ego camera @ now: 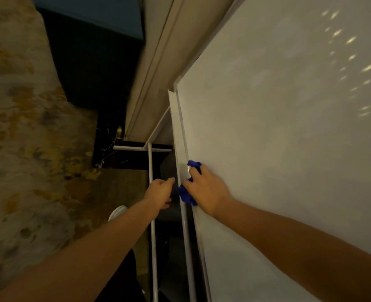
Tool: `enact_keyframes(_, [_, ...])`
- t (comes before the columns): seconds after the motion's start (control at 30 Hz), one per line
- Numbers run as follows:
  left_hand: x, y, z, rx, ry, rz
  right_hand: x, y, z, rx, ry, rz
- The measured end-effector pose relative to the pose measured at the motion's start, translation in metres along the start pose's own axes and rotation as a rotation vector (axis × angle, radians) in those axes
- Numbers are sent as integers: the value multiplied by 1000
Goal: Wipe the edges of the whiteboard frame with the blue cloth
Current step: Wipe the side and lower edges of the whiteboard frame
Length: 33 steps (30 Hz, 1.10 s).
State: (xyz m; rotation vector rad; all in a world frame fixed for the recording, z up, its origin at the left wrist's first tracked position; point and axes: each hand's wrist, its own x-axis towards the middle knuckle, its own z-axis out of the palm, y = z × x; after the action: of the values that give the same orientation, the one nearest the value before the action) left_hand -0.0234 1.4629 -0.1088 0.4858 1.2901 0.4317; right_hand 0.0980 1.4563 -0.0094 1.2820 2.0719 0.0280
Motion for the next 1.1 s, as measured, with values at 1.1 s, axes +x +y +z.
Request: enact_keyframes(1.1, [211,280,-20,-501,-153,-89,359,178,-110,-314,-190,84])
